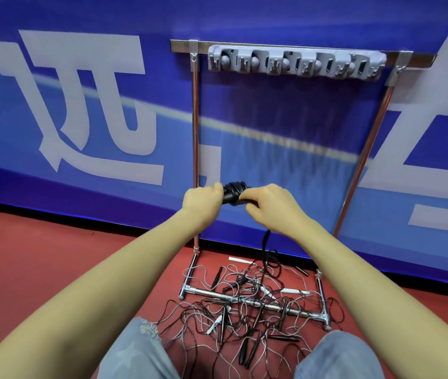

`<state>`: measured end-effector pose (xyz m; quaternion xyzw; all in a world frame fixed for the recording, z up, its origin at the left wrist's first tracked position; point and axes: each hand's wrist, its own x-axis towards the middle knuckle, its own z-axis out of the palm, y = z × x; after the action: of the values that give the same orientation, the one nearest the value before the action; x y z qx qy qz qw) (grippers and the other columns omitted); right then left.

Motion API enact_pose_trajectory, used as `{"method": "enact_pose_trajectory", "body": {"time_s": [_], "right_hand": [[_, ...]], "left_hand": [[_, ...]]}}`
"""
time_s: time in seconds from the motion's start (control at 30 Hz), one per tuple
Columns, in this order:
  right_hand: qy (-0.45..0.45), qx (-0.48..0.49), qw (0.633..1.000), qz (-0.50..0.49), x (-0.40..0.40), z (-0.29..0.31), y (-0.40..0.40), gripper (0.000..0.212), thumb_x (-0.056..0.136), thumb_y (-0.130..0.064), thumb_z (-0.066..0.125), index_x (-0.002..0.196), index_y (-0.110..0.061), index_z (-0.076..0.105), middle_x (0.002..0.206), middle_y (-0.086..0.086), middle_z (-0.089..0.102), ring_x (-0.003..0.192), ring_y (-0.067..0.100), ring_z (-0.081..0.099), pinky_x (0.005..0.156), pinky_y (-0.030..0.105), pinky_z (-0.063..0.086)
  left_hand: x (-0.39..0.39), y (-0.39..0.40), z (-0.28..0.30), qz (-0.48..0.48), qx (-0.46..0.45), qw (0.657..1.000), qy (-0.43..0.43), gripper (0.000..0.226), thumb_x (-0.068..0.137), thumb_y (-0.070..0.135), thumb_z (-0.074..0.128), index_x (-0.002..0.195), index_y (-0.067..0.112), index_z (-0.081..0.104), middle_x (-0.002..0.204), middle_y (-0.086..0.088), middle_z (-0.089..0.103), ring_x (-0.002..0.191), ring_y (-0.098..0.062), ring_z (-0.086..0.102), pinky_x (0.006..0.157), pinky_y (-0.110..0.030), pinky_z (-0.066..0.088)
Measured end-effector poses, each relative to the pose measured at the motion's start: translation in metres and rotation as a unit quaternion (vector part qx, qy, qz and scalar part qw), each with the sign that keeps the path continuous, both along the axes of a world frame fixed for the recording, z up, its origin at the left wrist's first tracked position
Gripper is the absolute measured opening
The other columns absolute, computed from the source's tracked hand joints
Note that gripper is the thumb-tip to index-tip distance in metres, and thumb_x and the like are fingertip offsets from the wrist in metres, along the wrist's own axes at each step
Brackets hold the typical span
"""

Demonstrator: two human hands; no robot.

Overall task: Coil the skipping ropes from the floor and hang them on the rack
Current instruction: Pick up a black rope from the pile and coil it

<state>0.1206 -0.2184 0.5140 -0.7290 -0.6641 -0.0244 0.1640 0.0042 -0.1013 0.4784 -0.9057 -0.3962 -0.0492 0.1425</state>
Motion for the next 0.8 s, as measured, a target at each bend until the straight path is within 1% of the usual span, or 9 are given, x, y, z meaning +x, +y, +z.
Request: {"method": "enact_pose_trajectory", "body": {"time_s": [0.07, 0.13, 0.23, 0.3, 0.37, 0.43, 0.53, 0.67, 0.8], "right_hand": [[-0.035, 0.031, 0.999, -0.005, -0.005, 0.004, 0.002, 0.033, 0.089, -0.013, 0.046, 0.109, -0.03, 0.066, 0.096, -0.002, 0.067, 0.09, 0.025, 0.056, 0.062, 0.031, 0.037], [0.017, 0.067, 0.997, -0.03, -0.008, 0.003, 0.007, 0.038, 0.09, -0.01, 0.046, 0.119, -0.028, 0.062, 0.106, 0.001, 0.068, 0.095, 0.029, 0.059, 0.069, 0.035, 0.047], [0.202, 0.084, 0.973, -0.075, -0.006, 0.0, 0.018, 0.031, 0.089, -0.009, 0.05, 0.115, -0.022, 0.058, 0.081, 0.007, 0.063, 0.061, 0.027, 0.064, 0.056, 0.037, 0.055], [0.307, 0.078, 0.943, -0.104, -0.002, -0.001, 0.022, 0.016, 0.088, -0.011, 0.058, 0.102, -0.015, 0.052, 0.075, 0.009, 0.056, 0.038, 0.02, 0.059, 0.038, 0.025, 0.045], [0.349, 0.071, 0.926, -0.127, 0.001, 0.002, 0.023, 0.023, 0.085, -0.017, 0.067, 0.096, -0.013, 0.048, 0.081, 0.011, 0.054, 0.033, 0.019, 0.054, 0.033, 0.019, 0.036], [0.335, 0.065, 0.93, -0.136, 0.002, 0.006, 0.022, 0.033, 0.081, -0.024, 0.074, 0.095, -0.012, 0.046, 0.084, 0.008, 0.052, 0.043, 0.018, 0.052, 0.038, 0.021, 0.035], [0.268, 0.047, 0.952, -0.138, 0.008, 0.007, 0.021, 0.041, 0.076, -0.032, 0.078, 0.095, -0.014, 0.046, 0.08, -0.003, 0.048, 0.064, 0.017, 0.044, 0.052, 0.03, 0.034], [0.244, 0.016, 0.961, -0.128, 0.016, 0.0, 0.026, 0.042, 0.07, -0.04, 0.081, 0.089, -0.016, 0.052, 0.074, -0.007, 0.05, 0.069, 0.018, 0.047, 0.063, 0.034, 0.039], [0.315, 0.02, 0.945, -0.09, 0.017, -0.007, 0.028, 0.021, 0.075, -0.03, 0.074, 0.074, -0.021, 0.055, 0.06, -0.004, 0.052, 0.056, 0.014, 0.044, 0.059, 0.03, 0.037]], "left_hand": [[-0.001, 0.002, 0.002, -0.027, 0.028, 0.998, 0.042, 0.026, 0.09, 0.001, 0.043, 0.115, 0.006, 0.042, 0.098, -0.008, 0.066, 0.082, -0.03, 0.062, 0.045, -0.028, 0.019], [-0.002, 0.002, 0.006, -0.054, 0.057, 0.994, 0.076, 0.025, 0.09, 0.001, 0.042, 0.114, 0.007, 0.043, 0.096, -0.007, 0.066, 0.084, -0.03, 0.064, 0.045, -0.027, 0.017], [-0.005, -0.002, 0.015, -0.1, 0.105, 0.982, 0.119, 0.025, 0.089, -0.001, 0.04, 0.114, 0.007, 0.043, 0.093, -0.007, 0.065, 0.081, -0.03, 0.063, 0.045, -0.027, 0.016], [-0.008, -0.006, 0.018, -0.14, 0.13, 0.971, 0.144, 0.031, 0.089, -0.001, 0.039, 0.118, 0.007, 0.042, 0.091, -0.007, 0.064, 0.079, -0.031, 0.063, 0.045, -0.027, 0.014], [-0.011, -0.006, 0.015, -0.184, 0.14, 0.961, 0.152, 0.027, 0.089, 0.001, 0.041, 0.114, 0.006, 0.046, 0.088, -0.007, 0.062, 0.075, -0.031, 0.062, 0.044, -0.028, 0.012], [-0.017, -0.007, 0.013, -0.236, 0.145, 0.953, 0.124, 0.016, 0.077, 0.003, 0.061, 0.091, 0.006, 0.055, 0.068, -0.007, 0.06, 0.054, -0.029, 0.059, 0.043, -0.023, 0.005], [-0.027, -0.002, 0.009, -0.309, 0.149, 0.938, 0.055, 0.031, 0.044, 0.001, 0.076, 0.058, 0.008, 0.049, 0.039, -0.003, 0.042, 0.024, -0.023, 0.037, 0.049, -0.012, -0.003], [-0.03, -0.002, 0.006, -0.365, 0.165, 0.916, -0.034, 0.005, 0.062, 0.012, 0.045, 0.058, 0.009, 0.047, 0.039, -0.002, 0.041, 0.026, -0.023, 0.037, 0.037, -0.014, 0.015], [-0.021, -0.009, 0.012, -0.399, 0.147, 0.89, -0.164, 0.016, 0.067, 0.02, 0.037, 0.076, 0.01, 0.046, 0.042, -0.002, 0.045, 0.031, -0.023, 0.04, 0.033, -0.018, 0.029]]}}
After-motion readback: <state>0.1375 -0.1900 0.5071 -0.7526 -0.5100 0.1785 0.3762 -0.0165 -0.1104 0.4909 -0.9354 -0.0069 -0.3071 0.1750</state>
